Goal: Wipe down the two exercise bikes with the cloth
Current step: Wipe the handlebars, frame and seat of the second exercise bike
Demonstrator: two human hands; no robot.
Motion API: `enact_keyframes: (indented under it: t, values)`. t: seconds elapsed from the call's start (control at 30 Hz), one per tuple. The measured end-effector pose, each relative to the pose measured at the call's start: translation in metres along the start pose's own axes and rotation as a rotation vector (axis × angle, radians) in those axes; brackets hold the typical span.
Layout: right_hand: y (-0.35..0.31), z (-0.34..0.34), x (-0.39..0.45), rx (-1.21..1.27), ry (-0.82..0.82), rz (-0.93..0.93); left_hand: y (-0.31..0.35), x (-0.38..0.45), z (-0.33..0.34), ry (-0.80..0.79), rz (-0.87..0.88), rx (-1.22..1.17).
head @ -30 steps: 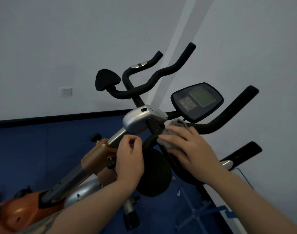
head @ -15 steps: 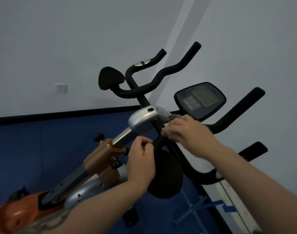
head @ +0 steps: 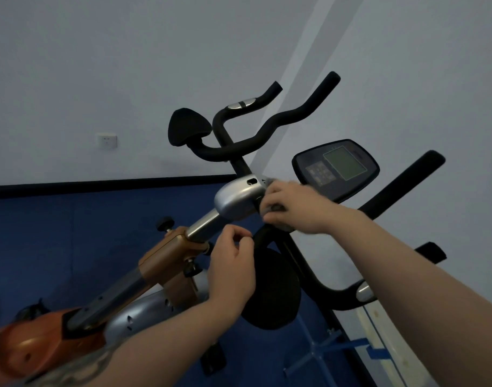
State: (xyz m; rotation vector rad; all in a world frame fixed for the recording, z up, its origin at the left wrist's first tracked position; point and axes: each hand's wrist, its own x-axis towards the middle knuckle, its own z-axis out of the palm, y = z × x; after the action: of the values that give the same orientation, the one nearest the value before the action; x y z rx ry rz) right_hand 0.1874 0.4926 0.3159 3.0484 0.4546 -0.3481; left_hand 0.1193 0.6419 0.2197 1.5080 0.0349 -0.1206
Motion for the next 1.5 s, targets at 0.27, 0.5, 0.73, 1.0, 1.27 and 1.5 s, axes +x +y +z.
enact_keyframes:
  t: [0.27, 0.5, 0.73, 1.0, 1.27, 1.5]
  values:
    - [0.011, -0.006, 0.003, -0.012, 0.003, 0.061, 0.002, 0.000, 0.002, 0.035, -0.007, 0.013]
    - [0.019, -0.010, 0.006, -0.099, 0.031, 0.125, 0.001, -0.001, 0.002, 0.055, -0.006, 0.035]
    - [0.008, -0.005, 0.010, 0.196, 0.081, 0.098, 0.002, -0.002, 0.002, 0.054, 0.000, 0.035]
    - [-0.014, 0.010, 0.008, 0.187, 0.220, 0.260, 0.003, -0.002, 0.002, 0.061, -0.006, 0.033]
    - [-0.033, 0.018, 0.014, 0.052, 0.335, 0.252, 0.003, -0.002, 0.001, 0.055, -0.013, 0.049]
    - [-0.023, 0.033, -0.059, 0.333, 0.522, 0.275, 0.008, -0.003, -0.006, -0.002, 0.118, 0.226]
